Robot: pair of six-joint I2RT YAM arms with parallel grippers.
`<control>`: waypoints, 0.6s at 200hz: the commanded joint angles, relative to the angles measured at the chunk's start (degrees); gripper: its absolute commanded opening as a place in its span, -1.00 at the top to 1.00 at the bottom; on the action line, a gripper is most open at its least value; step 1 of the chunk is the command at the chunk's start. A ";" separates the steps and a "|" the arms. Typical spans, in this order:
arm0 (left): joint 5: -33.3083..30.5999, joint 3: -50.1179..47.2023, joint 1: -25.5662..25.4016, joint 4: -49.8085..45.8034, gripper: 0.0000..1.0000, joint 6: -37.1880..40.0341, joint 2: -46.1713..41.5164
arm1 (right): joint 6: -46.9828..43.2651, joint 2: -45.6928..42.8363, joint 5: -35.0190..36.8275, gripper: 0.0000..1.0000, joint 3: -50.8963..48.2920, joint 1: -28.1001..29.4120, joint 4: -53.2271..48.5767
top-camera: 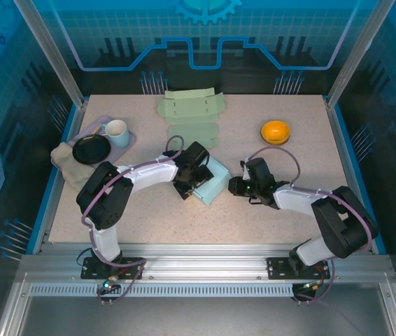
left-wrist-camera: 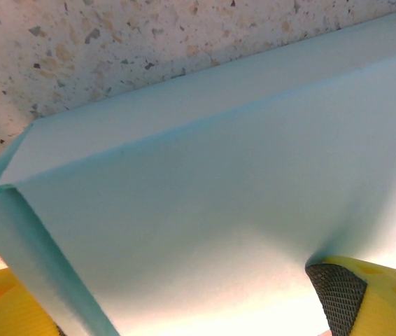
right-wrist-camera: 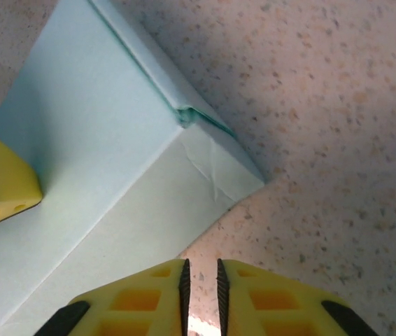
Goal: Fold the paper box
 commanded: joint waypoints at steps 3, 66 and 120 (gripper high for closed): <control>1.99 -3.12 -0.59 -7.43 -0.77 0.28 4.75 | 6.88 2.60 -6.77 0.65 0.46 -2.38 -1.49; 3.17 -2.11 -1.90 -6.74 -0.77 1.03 6.09 | 8.25 15.44 -14.03 0.67 6.83 -2.32 12.32; 6.02 1.15 -3.66 -6.18 -0.78 2.14 6.12 | 12.99 16.64 -13.40 0.67 7.32 -1.30 11.33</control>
